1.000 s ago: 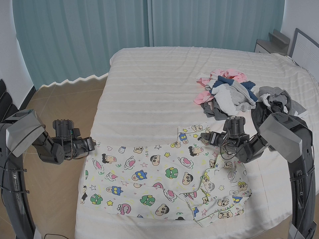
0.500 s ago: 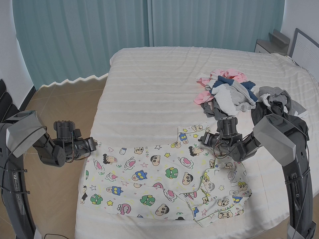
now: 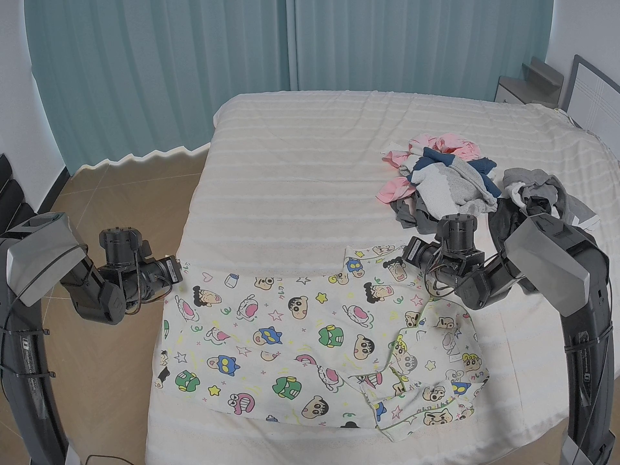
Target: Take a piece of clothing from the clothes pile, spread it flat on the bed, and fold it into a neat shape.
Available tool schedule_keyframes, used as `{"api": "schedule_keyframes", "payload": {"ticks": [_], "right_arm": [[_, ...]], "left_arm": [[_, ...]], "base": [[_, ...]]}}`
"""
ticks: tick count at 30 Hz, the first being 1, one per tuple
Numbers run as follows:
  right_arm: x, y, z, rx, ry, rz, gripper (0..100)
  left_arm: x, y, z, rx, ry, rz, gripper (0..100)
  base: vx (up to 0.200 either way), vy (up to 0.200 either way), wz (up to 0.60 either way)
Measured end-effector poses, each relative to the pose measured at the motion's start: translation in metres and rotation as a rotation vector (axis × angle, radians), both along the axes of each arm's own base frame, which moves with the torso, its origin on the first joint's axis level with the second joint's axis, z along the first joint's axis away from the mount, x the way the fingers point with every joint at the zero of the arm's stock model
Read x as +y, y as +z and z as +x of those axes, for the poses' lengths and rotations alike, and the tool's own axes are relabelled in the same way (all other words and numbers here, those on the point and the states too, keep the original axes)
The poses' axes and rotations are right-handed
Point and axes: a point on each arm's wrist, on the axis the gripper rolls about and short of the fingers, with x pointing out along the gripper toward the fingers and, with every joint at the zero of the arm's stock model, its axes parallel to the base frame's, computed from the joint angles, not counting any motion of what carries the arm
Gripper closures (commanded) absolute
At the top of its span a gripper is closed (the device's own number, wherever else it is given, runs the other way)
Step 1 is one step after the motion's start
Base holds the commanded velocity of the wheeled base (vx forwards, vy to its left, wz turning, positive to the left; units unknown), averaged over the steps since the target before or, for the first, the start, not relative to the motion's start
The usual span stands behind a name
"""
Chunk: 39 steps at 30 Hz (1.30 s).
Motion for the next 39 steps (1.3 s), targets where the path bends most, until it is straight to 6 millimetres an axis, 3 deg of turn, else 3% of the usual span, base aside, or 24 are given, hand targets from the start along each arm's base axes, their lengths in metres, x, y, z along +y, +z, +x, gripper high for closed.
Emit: {"api": "schedule_keyframes", "payload": {"ticks": [12, 19, 20, 33, 39], "right_arm": [[-0.008, 0.026, -0.023, -0.006, 0.063, 0.082, 100], [-0.010, 0.023, -0.032, 0.046, 0.089, 0.078, 100], [-0.010, 0.022, -0.033, 0.052, 0.089, 0.072, 0], [-0.029, 0.020, -0.027, 0.007, 0.077, 0.012, 0], [-0.013, -0.002, -0.029, 0.051, 0.112, 0.007, 0]], "left_arm": [[-0.001, 0.011, -0.003, -0.112, 0.018, 0.015, 100], [-0.002, 0.010, -0.006, -0.115, 0.016, 0.015, 100], [-0.002, 0.010, -0.007, -0.114, 0.016, 0.016, 100], [-0.002, 0.009, -0.007, -0.109, 0.016, 0.015, 100], [-0.002, 0.007, -0.007, -0.106, 0.014, 0.014, 100]], "base": [[0.000, 0.000, 0.00], [0.000, 0.000, 0.00], [0.000, 0.000, 0.00], [0.000, 0.000, 0.00], [0.000, 0.000, 0.00]]}}
